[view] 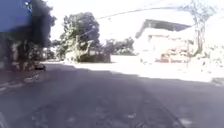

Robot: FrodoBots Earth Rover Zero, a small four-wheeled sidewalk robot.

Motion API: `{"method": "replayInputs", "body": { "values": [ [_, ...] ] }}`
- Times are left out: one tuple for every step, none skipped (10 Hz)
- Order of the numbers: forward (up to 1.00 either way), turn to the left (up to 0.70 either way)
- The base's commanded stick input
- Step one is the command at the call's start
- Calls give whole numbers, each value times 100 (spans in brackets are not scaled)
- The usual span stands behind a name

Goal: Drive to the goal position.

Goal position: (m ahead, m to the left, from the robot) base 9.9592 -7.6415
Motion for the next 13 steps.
{"method": "replayInputs", "body": {
  "values": [
    [70, -2],
    [70, -2],
    [70, -2],
    [70, -2],
    [70, -2],
    [70, -2],
    [70, -2],
    [70, -2],
    [70, -2],
    [70, -2],
    [70, -2],
    [70, -2],
    [70, -2]
  ]
}}
